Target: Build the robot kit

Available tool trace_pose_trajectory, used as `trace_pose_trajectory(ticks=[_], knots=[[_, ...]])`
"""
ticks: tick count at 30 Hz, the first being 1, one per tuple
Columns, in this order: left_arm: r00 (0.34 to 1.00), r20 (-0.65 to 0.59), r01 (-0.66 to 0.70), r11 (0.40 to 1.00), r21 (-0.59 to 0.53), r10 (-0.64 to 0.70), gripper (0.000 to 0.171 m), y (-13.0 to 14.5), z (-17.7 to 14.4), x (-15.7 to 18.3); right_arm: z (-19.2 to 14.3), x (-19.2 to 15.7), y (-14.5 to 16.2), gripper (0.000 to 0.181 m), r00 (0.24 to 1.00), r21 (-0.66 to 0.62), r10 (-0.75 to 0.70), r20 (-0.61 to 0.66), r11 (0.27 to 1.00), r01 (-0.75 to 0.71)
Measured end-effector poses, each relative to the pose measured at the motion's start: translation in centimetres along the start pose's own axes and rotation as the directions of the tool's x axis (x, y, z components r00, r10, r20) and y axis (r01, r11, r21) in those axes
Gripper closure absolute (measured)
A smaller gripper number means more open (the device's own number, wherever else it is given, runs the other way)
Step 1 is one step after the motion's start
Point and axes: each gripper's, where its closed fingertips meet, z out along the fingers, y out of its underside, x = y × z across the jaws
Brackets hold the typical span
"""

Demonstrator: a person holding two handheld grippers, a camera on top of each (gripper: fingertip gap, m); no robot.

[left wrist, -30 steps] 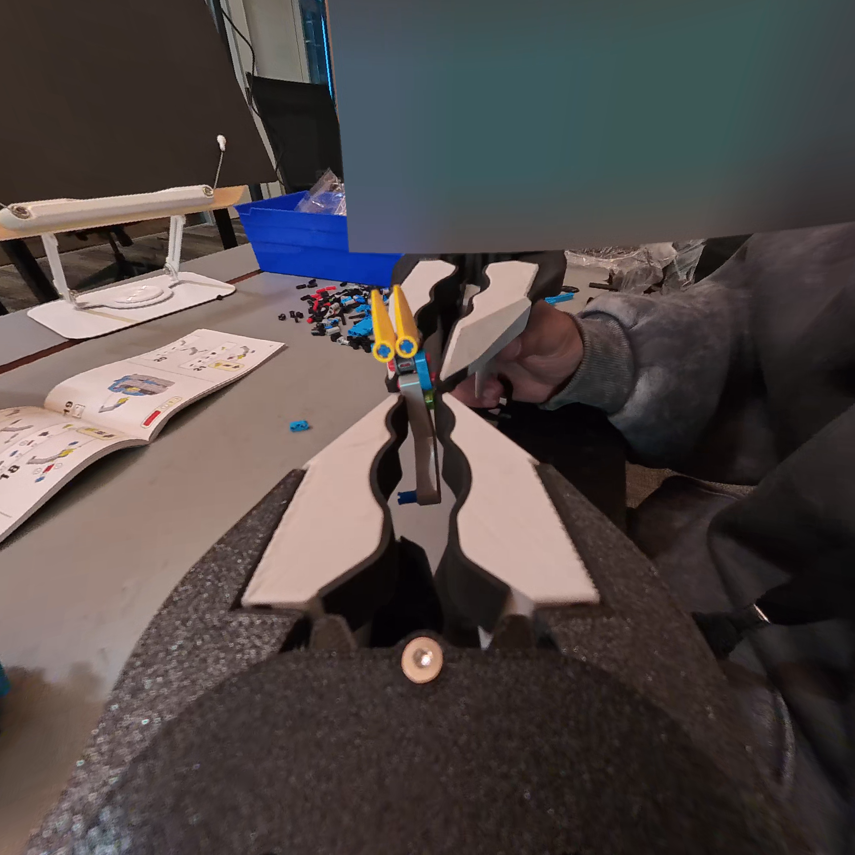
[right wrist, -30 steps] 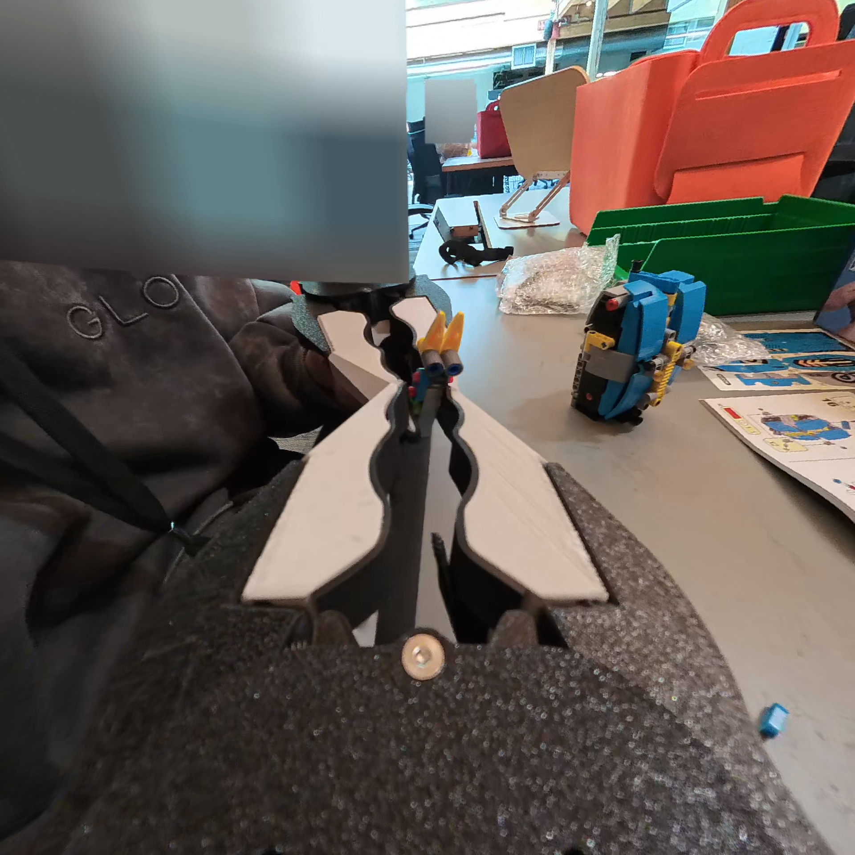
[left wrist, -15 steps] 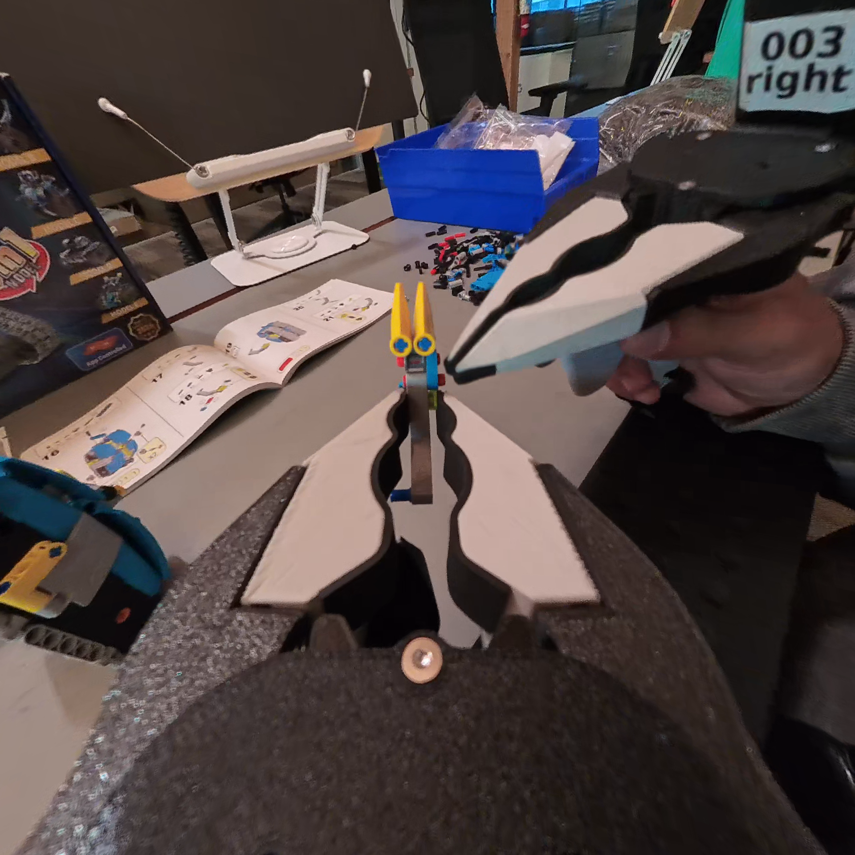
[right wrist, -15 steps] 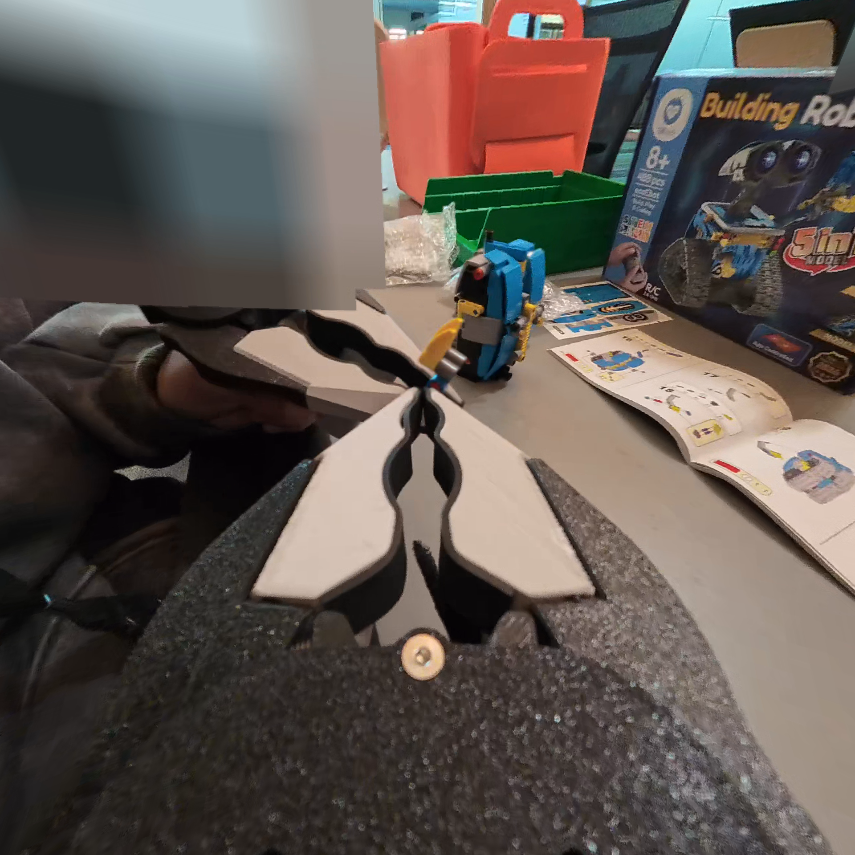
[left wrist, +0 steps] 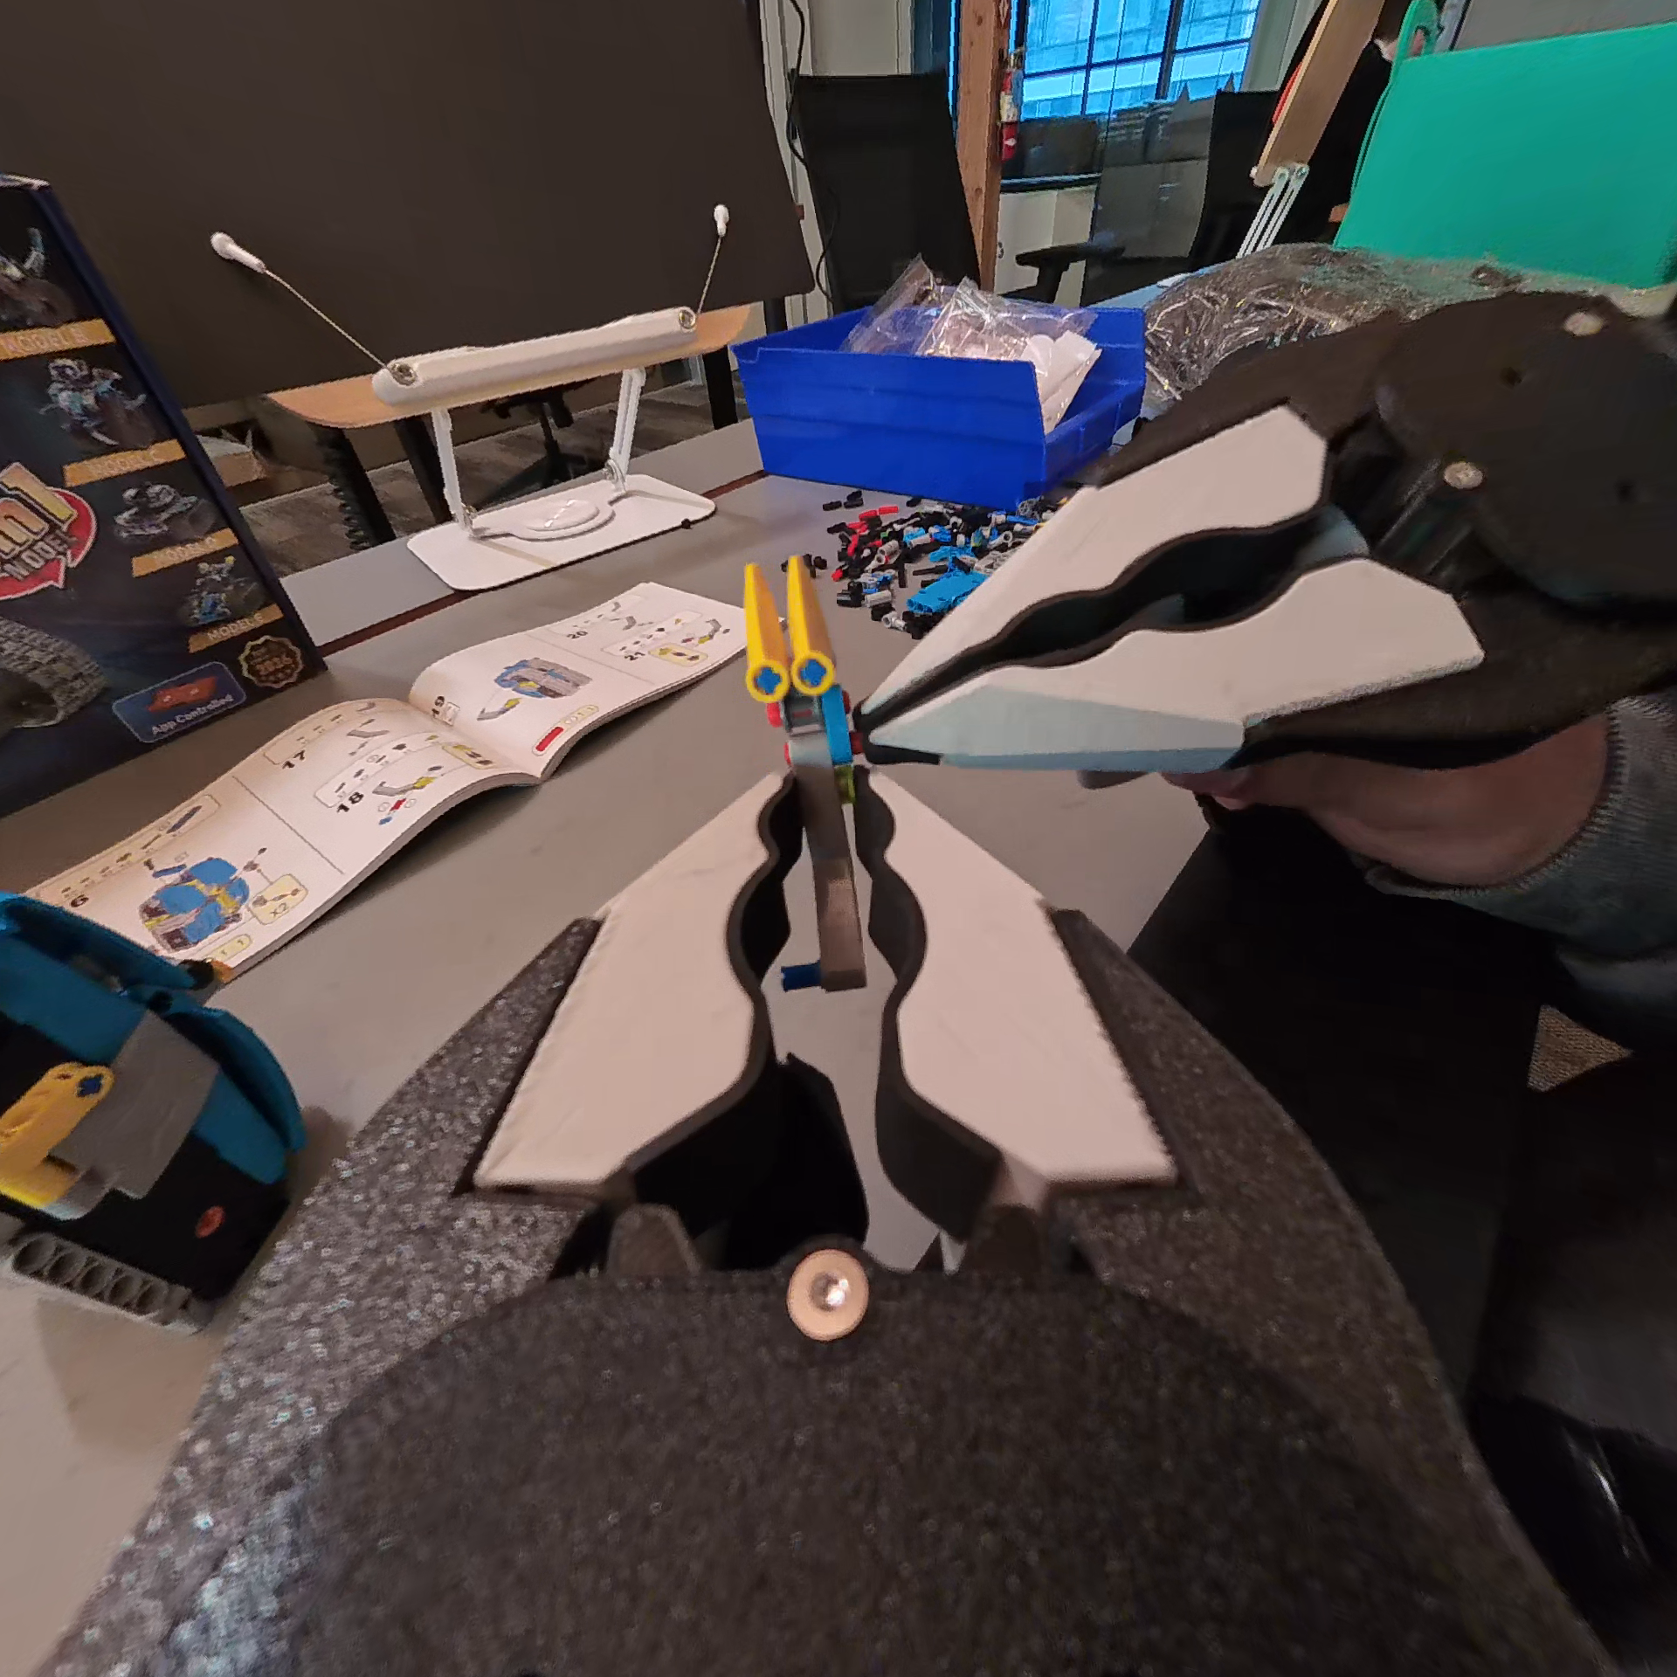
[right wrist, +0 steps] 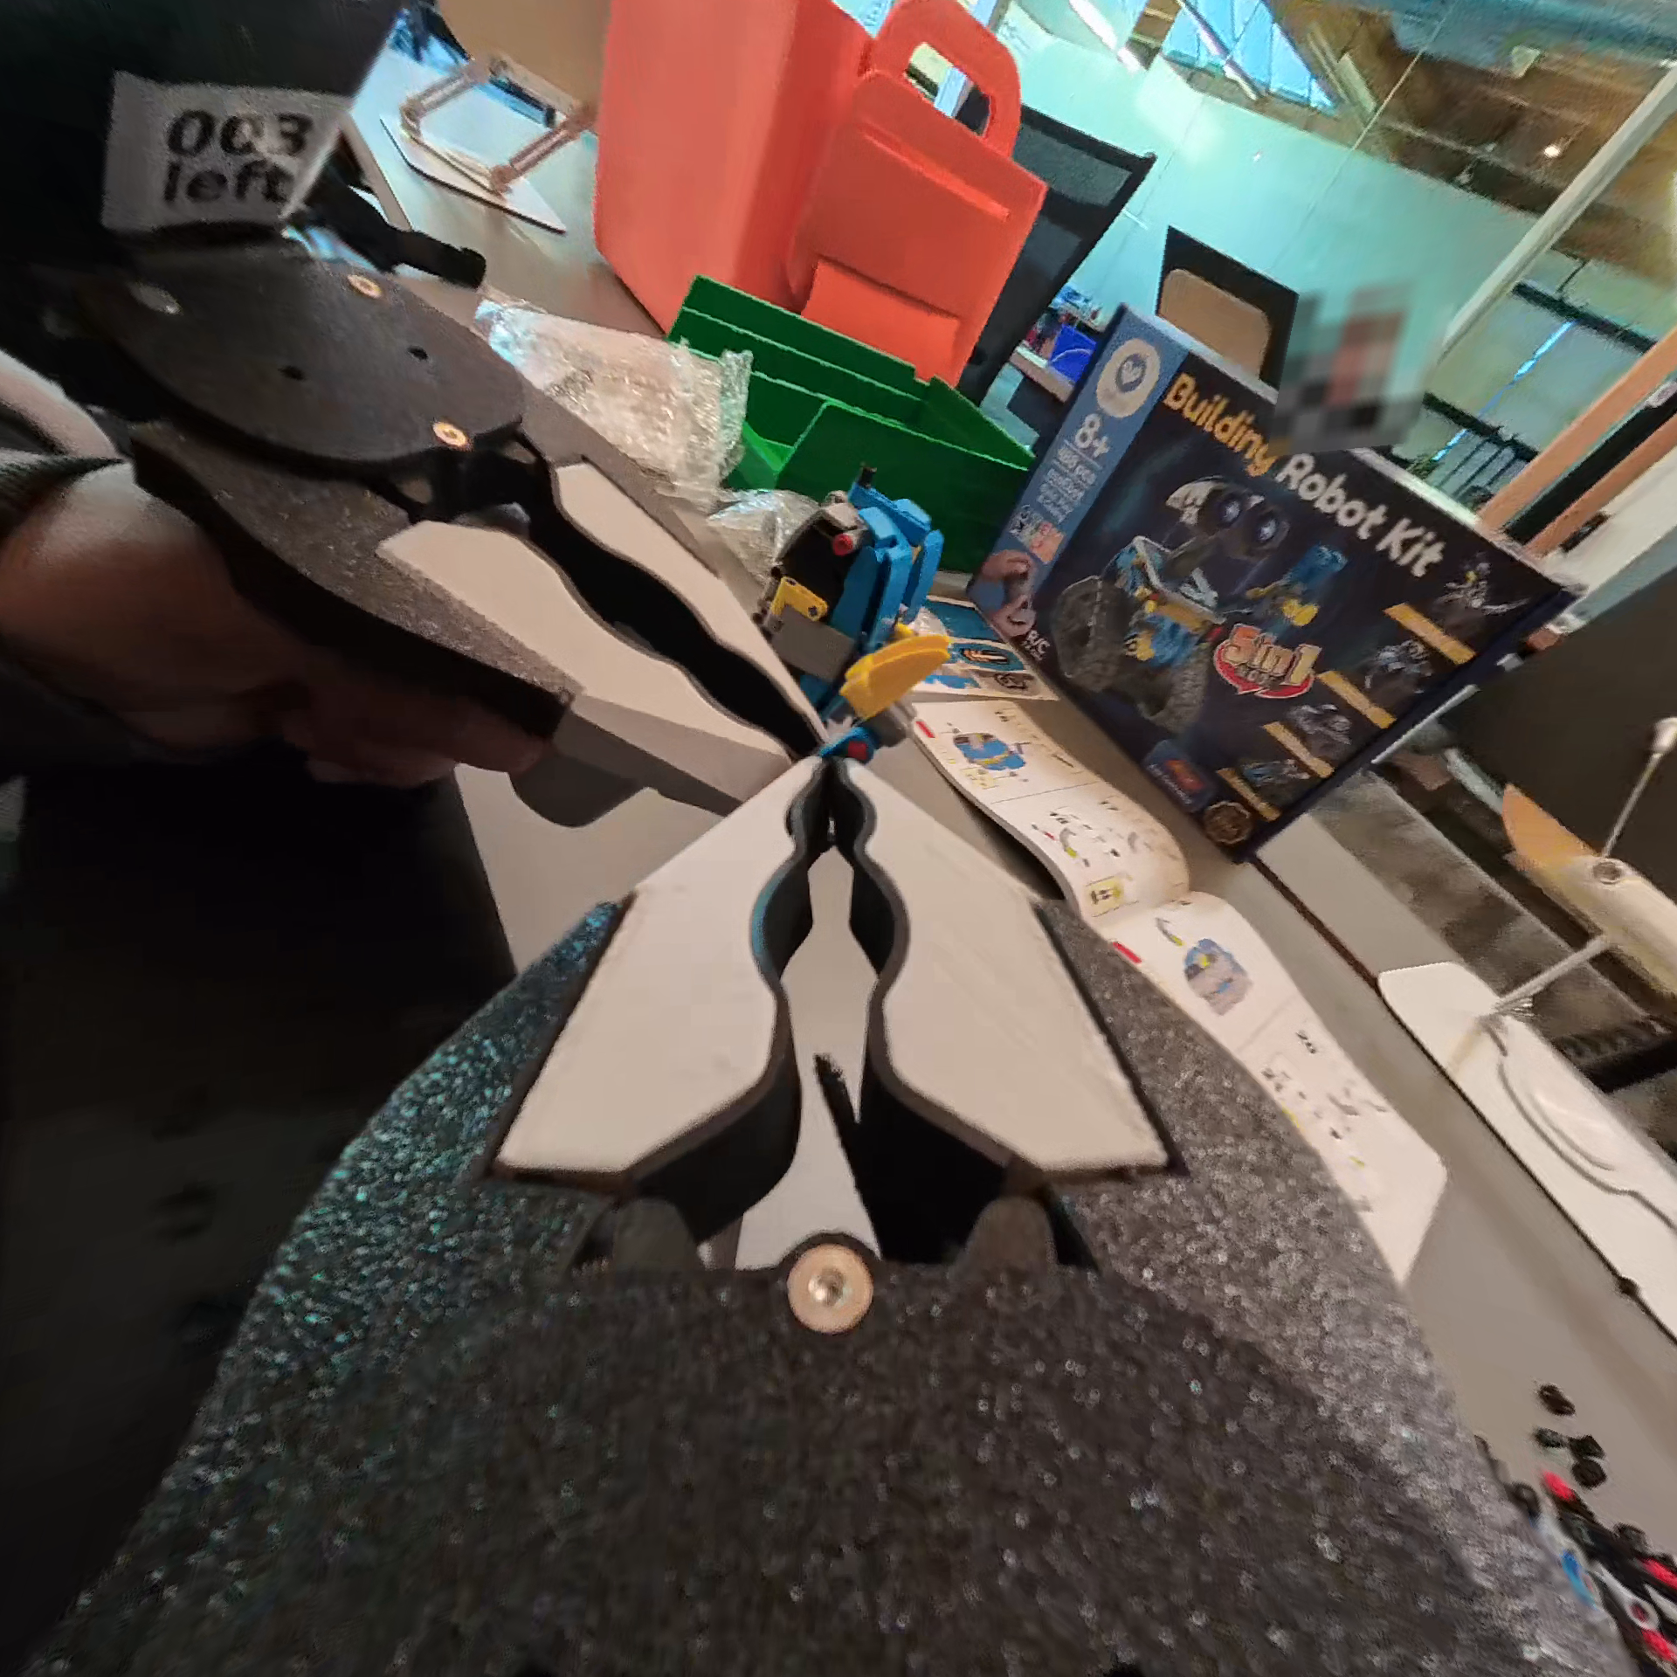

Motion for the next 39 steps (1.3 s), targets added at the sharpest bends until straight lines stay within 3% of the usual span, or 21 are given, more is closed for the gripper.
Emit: trace_pose_trajectory(ticks=[14, 18, 20, 23, 27, 30, 32, 37, 39], knots=[[1.0, 0.011, -0.003, 1.0, 0.012, 0.003, 0.162, -0.1, 0.0, -0.2, 0.3, 0.0, -0.2, 0.181, 0.999, 0.018, 0.042, 0.011, 0.999, -0.042], [0.996, 0.087, -0.029, 0.999, -0.039, 0.032, 0.161, 0.5, 0.5, -1.1, 0.8, 0.4, 0.5, 0.181, 0.982, 0.009, 0.165, 0.09, 0.986, -0.166], [0.989, 0.128, -0.062, 0.996, -0.069, 0.07, 0.161, 0.8, 0.8, -1.4, 0.7, 0.6, 0.7, 0.181, 0.953, 0.007, 0.266, 0.142, 0.963, -0.27], [0.986, 0.146, -0.073, 0.995, -0.066, 0.082, 0.161, 0.6, 0.7, -1.5, 0.7, 0.6, 0.1, 0.162, 0.908, 0.026, 0.366, 0.204, 0.925, -0.379], [0.989, 0.131, -0.065, 0.997, -0.032, 0.068, 0.161, 0.1, 0.4, -1.3, 1.0, 1.2, -0.1, 0.177, 0.879, 0.041, 0.42, 0.223, 0.897, -0.439], [0.99, 0.122, -0.067, 0.998, -0.012, 0.068, 0.161, -0.2, 0.2, -1.1, 1.1, 2.0, 0.1, 0.153, 0.803, 0.03, 0.528, 0.276, 0.83, -0.556], [0.991, 0.104, -0.076, 0.997, -0.033, 0.079, 0.161, 0.1, 0.5, -0.8, 0.8, 1.4, -0.5, 0.157, 0.754, 0.029, 0.55, 0.36, 0.801, -0.598], [0.994, 0.078, -0.068, 0.997, -0.03, 0.07, 0.16, 0.0, 0.5, -0.6, 0.9, 0.9, -0.3, 0.173, 0.744, -0.013, 0.542, 0.391, 0.811, -0.584], [0.999, -0.016, -0.036, 0.999, -0.026, 0.036, 0.153, 0.1, 0.6, 0.3, 0.5, 0.6, -0.4, 0.174, 0.648, -0.067, 0.587, 0.485, 0.764, -0.641]])
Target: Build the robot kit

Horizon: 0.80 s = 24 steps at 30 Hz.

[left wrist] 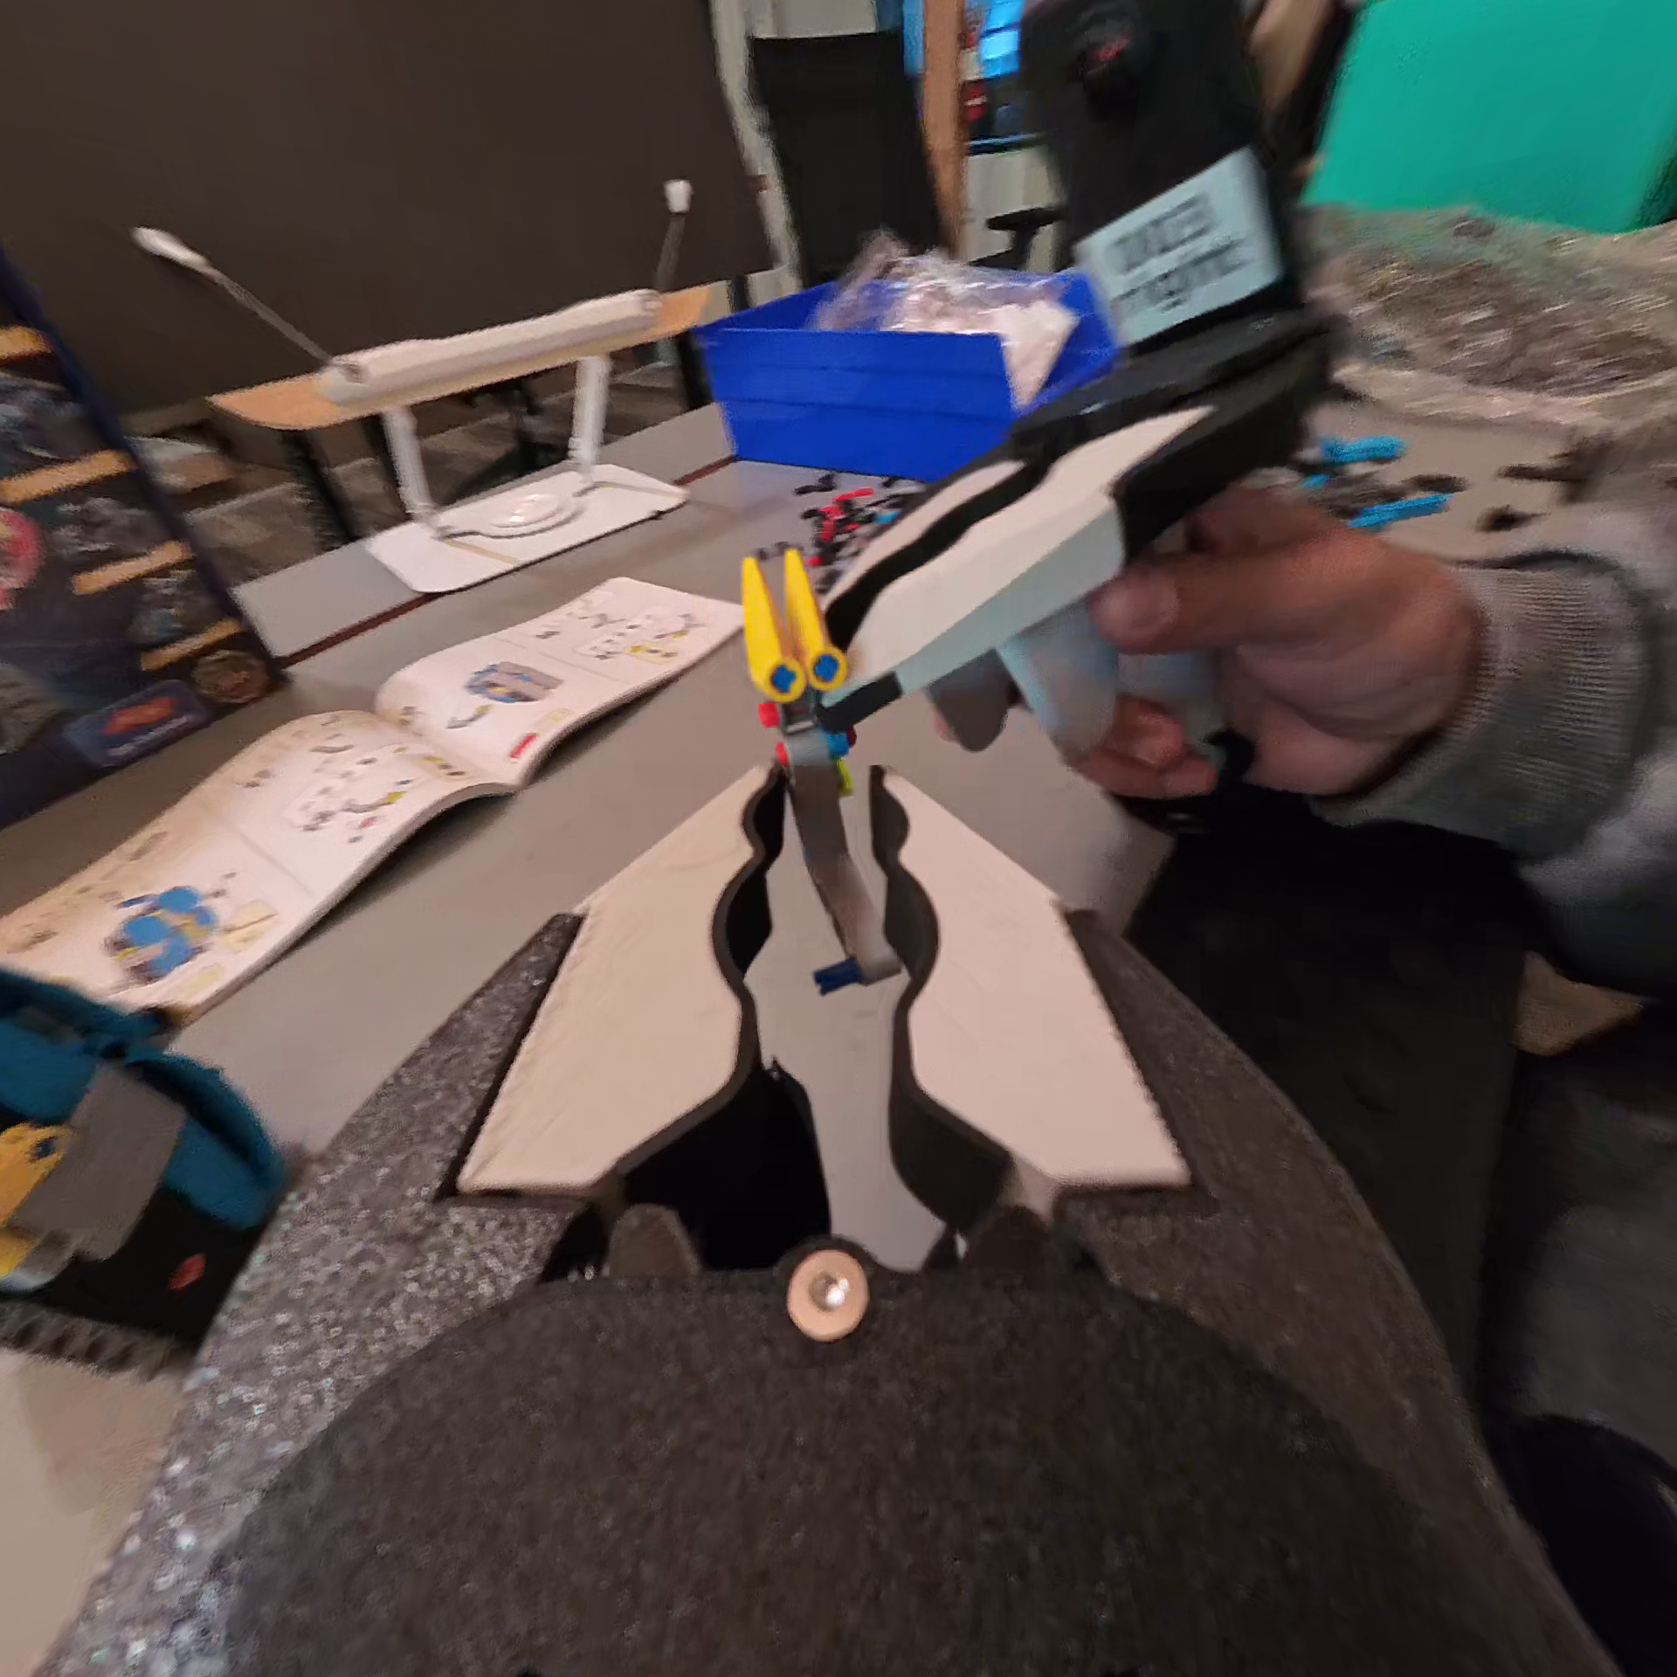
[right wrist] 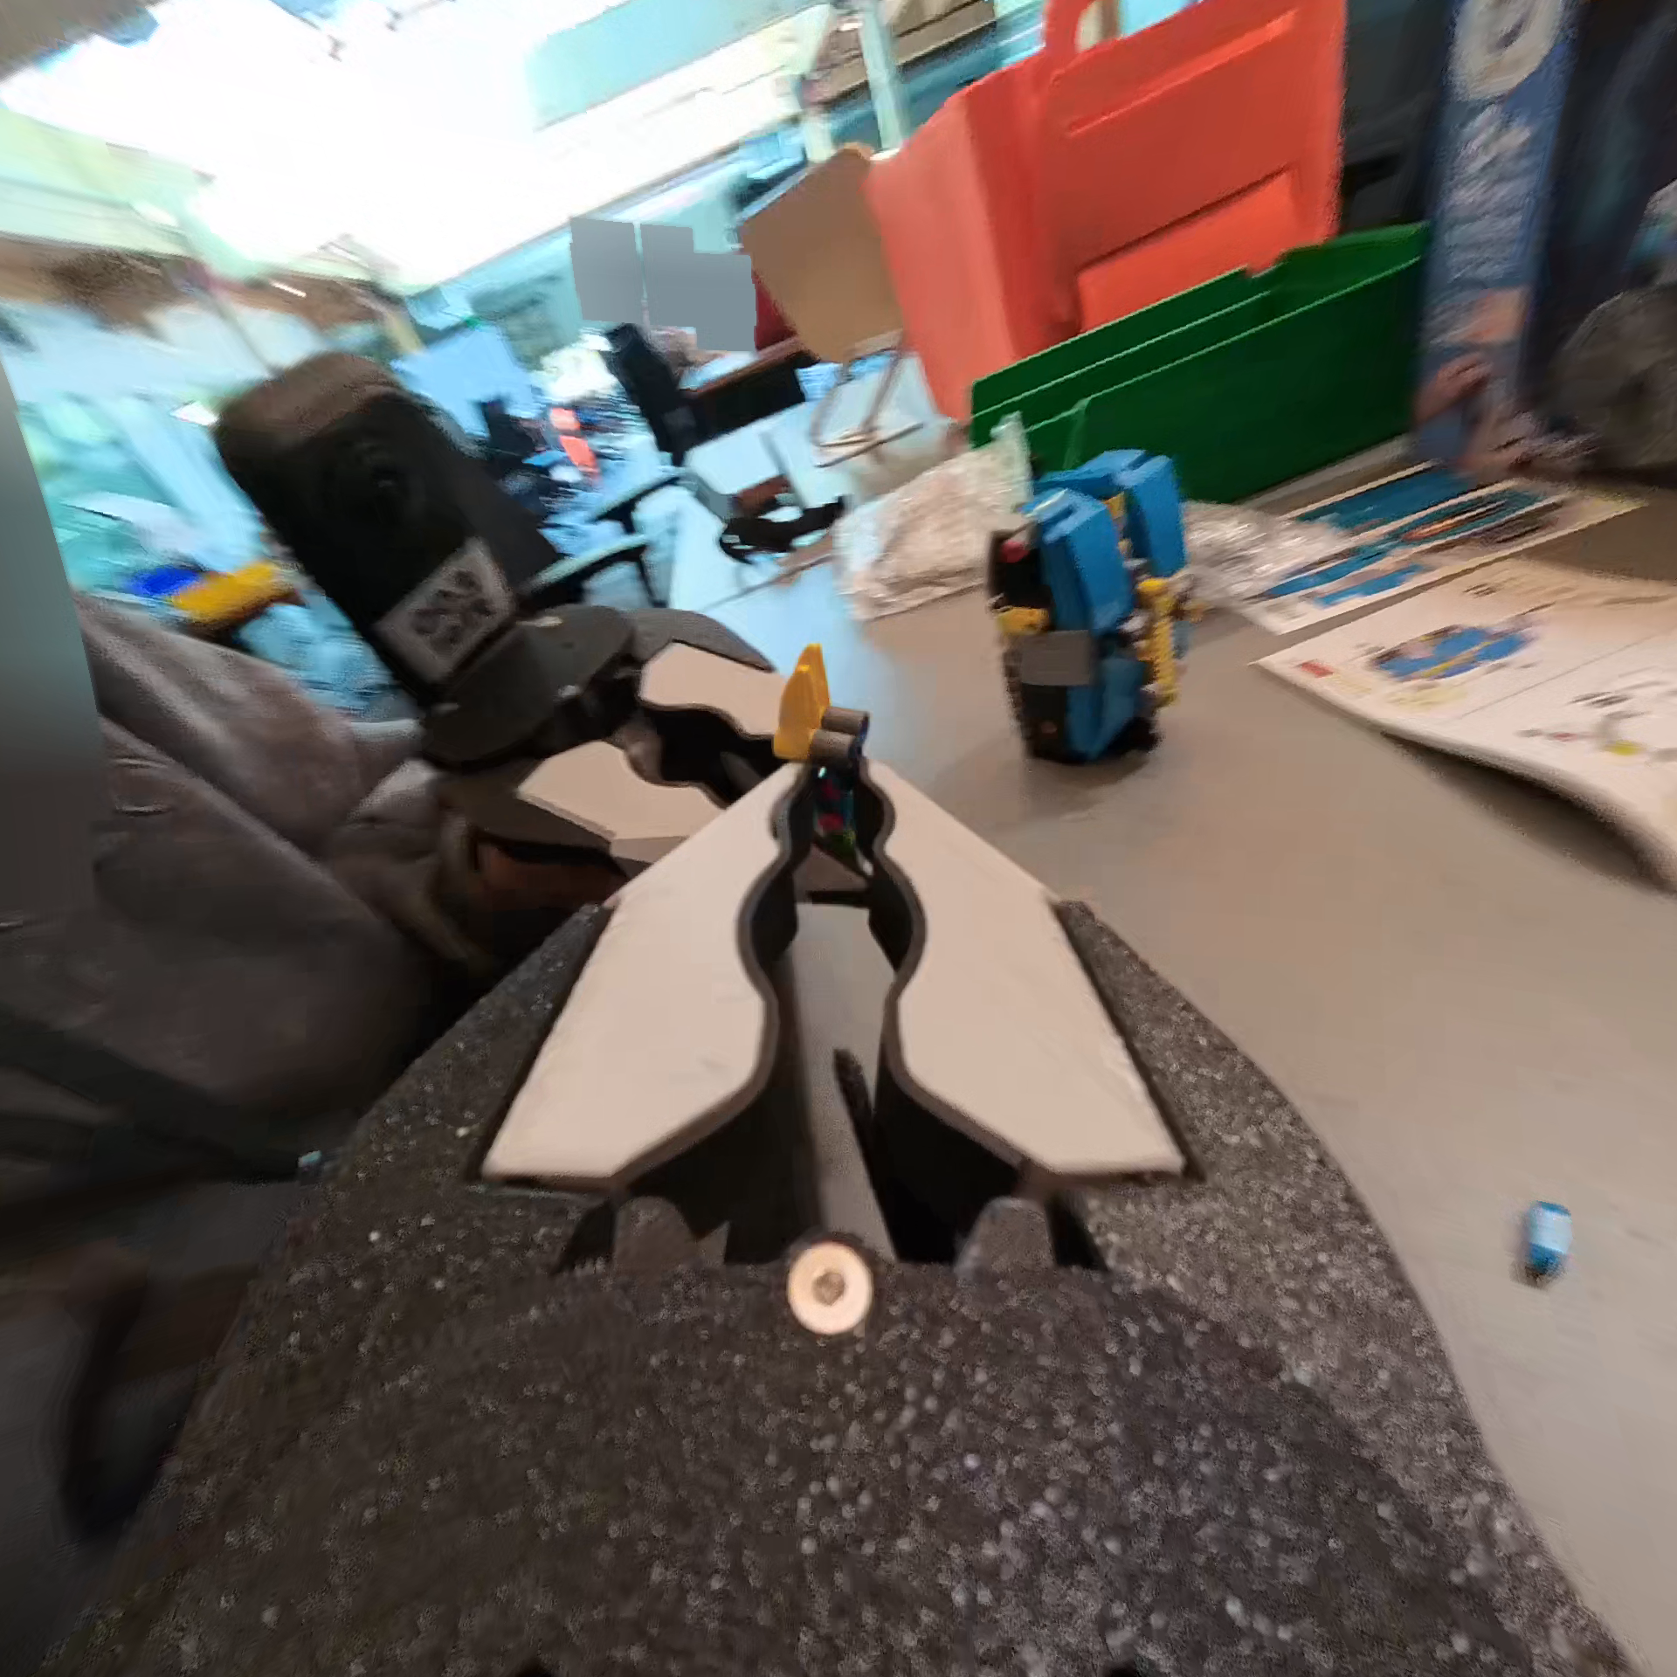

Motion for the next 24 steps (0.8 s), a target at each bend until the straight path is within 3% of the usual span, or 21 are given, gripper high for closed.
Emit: trace_pose_trajectory(ticks=[2, 5, 9, 19, 22, 24], knots=[[0.986, -0.154, 0.063, 0.998, 0.022, -0.059, 0.147, -0.4, -0.5, 1.4, -0.6, -0.7, -0.3, 0.175, 0.985, 0.014, 0.103, 0.142, 0.994, -0.106], [0.919, -0.351, 0.207, 0.977, 0.046, -0.178, 0.155, -1.3, -1.7, 2.4, -1.3, -2.0, -0.4, 0.174, 0.945, -0.016, 0.16, 0.286, 0.987, -0.163], [0.818, -0.499, 0.349, 0.937, 0.031, -0.288, 0.161, -2.1, -2.6, 3.0, -1.1, -3.1, 0.3, 0.174, 0.933, -0.069, 0.135, 0.334, 0.991, -0.118], [0.779, -0.545, 0.401, 0.915, 0.053, -0.31, 0.164, -2.7, -3.4, 2.8, -1.5, -3.3, -0.8, 0.174, 0.926, -0.008, 0.119, 0.357, 0.992, -0.125], [0.864, -0.418, 0.35, 0.931, 0.102, -0.279, 0.165, -2.5, -2.8, 1.3, -1.1, -2.0, -1.0, 0.174, 0.962, 0.04, 0.092, 0.257, 0.994, -0.105], [0.956, -0.239, 0.21, 0.966, 0.154, -0.169, 0.165, -2.4, -2.5, -0.3, -1.1, -0.1, -1.3, 0.164, 0.99, 0.098, 0.1, 0.103, 0.989, -0.11]])
